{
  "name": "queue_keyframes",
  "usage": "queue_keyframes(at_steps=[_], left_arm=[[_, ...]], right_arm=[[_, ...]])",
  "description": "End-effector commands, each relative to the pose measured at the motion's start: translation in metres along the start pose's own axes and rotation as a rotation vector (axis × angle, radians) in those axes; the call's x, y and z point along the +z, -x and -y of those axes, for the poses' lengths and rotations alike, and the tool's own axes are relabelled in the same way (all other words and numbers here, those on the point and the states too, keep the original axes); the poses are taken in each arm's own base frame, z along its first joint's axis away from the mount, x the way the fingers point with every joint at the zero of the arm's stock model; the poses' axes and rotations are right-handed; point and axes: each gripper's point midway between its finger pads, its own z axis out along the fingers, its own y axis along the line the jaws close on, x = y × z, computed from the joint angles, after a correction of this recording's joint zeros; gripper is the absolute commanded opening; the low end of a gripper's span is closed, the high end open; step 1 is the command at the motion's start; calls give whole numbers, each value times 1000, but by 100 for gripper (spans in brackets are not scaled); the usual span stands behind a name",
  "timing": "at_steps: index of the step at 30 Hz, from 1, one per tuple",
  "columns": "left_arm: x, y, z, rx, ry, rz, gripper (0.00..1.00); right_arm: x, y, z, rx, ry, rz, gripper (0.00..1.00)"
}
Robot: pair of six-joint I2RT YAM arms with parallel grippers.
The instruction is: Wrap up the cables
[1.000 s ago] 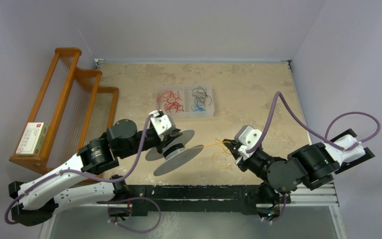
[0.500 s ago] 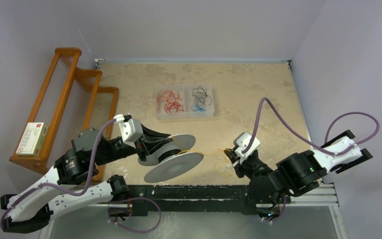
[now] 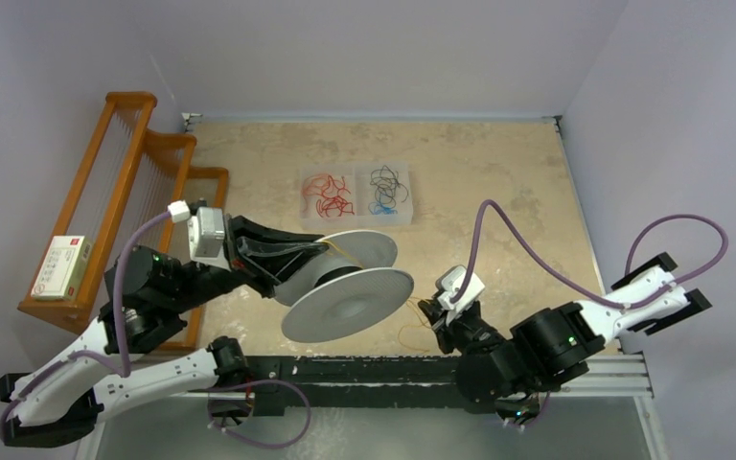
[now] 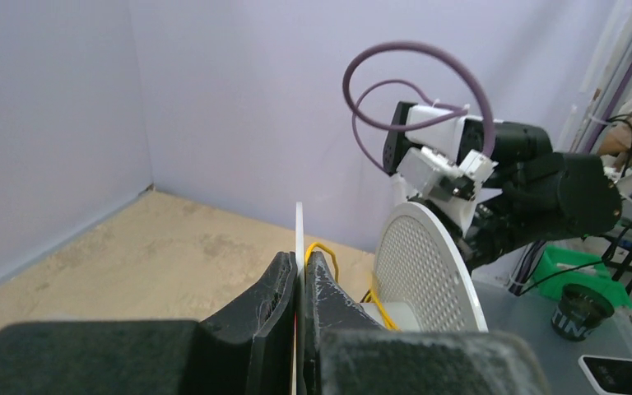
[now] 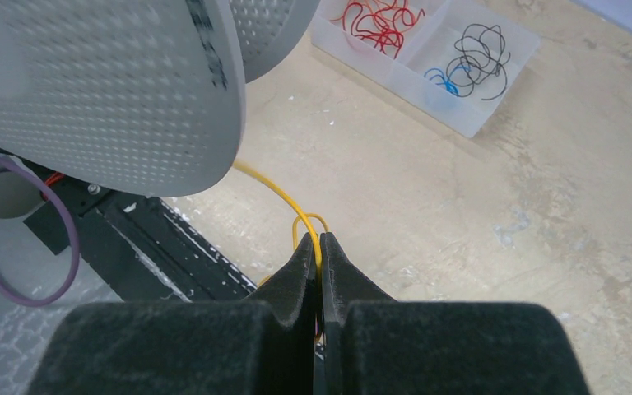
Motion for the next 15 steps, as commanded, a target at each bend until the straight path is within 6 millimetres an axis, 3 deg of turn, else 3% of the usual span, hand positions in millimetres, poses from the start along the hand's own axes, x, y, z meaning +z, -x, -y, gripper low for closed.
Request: queue_keyframes(at_steps=[1,8,15], left_arm=[[-6,82,24,-25,-89,263,0],[-8,103,16,-59,-38,353,0],[1,108,-39,-80,257,407,0]], right_arm=[[-2,3,1,114,-4,9,0],[4,-3,-20,128,61,32,0],[14,-11,-49,140,119,82,0]])
